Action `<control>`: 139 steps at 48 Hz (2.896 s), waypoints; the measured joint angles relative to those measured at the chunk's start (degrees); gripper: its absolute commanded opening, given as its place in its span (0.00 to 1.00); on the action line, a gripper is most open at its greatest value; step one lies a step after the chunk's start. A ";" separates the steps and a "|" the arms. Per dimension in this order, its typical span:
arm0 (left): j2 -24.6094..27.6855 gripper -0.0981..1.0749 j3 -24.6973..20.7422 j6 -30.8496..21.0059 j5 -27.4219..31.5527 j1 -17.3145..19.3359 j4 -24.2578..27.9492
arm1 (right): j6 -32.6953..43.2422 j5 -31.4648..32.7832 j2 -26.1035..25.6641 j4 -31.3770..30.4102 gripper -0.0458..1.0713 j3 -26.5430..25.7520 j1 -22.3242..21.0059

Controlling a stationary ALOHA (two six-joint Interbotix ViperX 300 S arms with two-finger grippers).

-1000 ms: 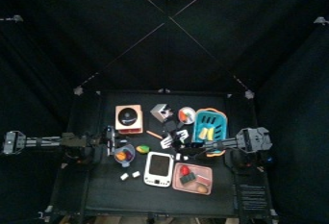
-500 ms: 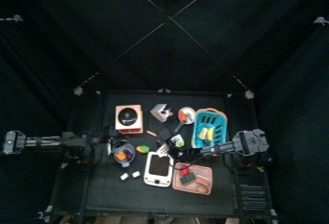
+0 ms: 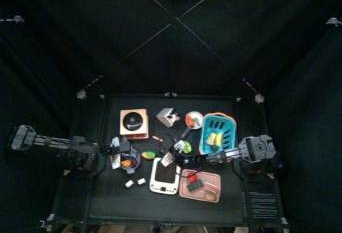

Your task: Grab eggplant

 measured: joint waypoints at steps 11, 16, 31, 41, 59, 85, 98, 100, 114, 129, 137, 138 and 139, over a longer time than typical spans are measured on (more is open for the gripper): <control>0.18 0.73 1.85 0.26 -1.76 -6.86 2.02 | 0.09 -0.26 -0.70 0.00 0.88 2.90 0.00; 0.18 0.80 3.78 0.09 -5.80 -7.21 3.60 | 0.18 -0.44 -1.14 0.44 0.88 3.52 0.00; 0.62 0.91 8.70 0.26 -16.17 -7.38 11.51 | 0.18 -0.44 -1.67 0.62 0.88 3.60 0.44; 3.60 0.91 9.58 0.26 -18.28 -6.42 13.71 | 0.09 -0.35 -1.67 0.70 0.88 3.60 0.53; 10.20 0.90 9.58 0.18 -19.25 -2.64 16.79 | 0.18 -0.35 -1.67 0.70 0.88 3.60 0.44; 15.21 0.90 9.58 0.18 -19.86 0.09 17.67 | 0.18 -0.70 -1.67 0.70 0.88 3.60 0.35; 19.25 0.90 9.23 0.18 -20.21 0.35 17.67 | 0.18 -0.70 -1.67 0.62 0.88 3.60 0.35; 19.69 0.90 9.14 0.09 -20.13 0.35 17.67 | 0.18 -0.70 -1.67 0.62 0.88 3.60 0.35; 21.01 0.90 8.88 0.18 -20.21 0.79 17.67 | 0.18 -0.70 -1.67 0.70 0.88 3.60 0.35; 21.18 0.79 8.70 0.35 -20.21 1.49 18.19 | 0.18 -0.70 -1.67 0.79 0.88 3.60 0.35; 21.18 0.73 8.26 0.26 -20.30 1.67 19.25 | 0.18 -0.70 -1.67 0.97 0.88 3.60 0.35; 21.18 0.73 8.17 0.26 -20.21 1.76 19.25 | 0.18 -0.70 -1.67 0.97 0.88 3.60 0.35; 21.09 0.73 8.09 0.26 -20.30 1.85 19.25 | 0.18 -0.79 -1.67 0.97 0.88 3.60 0.35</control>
